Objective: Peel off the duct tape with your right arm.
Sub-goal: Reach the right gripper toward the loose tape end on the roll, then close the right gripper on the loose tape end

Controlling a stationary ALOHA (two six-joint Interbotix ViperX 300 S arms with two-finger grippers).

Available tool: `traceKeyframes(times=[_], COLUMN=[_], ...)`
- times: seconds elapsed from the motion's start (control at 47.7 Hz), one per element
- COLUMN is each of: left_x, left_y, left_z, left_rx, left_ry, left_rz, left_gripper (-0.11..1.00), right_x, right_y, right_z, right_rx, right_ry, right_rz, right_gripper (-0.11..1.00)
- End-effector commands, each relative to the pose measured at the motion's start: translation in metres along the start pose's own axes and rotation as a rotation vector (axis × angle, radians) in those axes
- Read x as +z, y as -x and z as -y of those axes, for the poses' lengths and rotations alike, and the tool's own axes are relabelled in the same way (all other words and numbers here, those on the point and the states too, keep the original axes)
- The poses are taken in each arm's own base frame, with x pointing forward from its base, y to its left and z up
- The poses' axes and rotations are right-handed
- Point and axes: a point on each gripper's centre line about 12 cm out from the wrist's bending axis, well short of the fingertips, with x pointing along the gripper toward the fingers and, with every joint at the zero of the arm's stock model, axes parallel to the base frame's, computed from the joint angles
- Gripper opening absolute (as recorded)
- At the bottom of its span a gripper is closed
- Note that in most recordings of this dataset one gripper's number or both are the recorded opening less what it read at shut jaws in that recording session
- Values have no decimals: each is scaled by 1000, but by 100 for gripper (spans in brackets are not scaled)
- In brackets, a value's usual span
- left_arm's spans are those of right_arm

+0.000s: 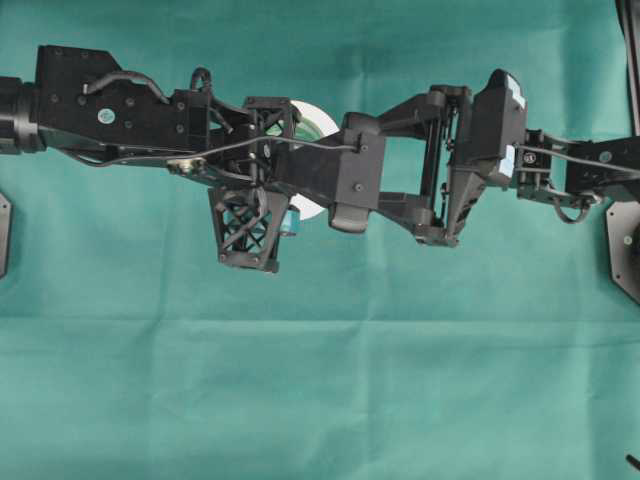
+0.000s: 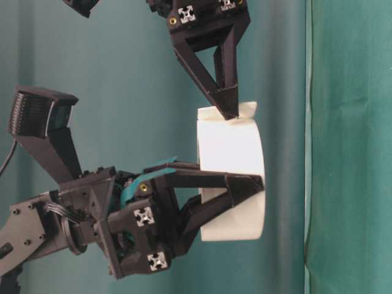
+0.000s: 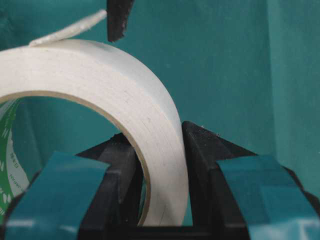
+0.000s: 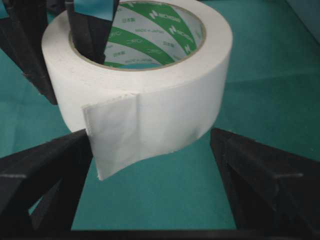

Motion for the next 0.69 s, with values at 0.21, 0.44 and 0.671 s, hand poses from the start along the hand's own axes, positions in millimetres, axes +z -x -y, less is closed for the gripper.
traceKeyframes(times=[0.21, 0.44, 0.671], left_x=[5, 5, 5], left_y=[11, 11, 11], left_z=[1, 1, 2], left_rx=[5, 5, 4], left_ry=[-5, -5, -8], left_rz=[32, 32, 32], left_gripper=[20, 20, 20], right_x=[8, 4, 5], right_y=[0, 2, 1], right_z=[3, 5, 5], right_rx=[-8, -13, -16], right_ry=[-6, -6, -5], right_rz=[29, 19, 23], right_gripper=[64, 62, 51])
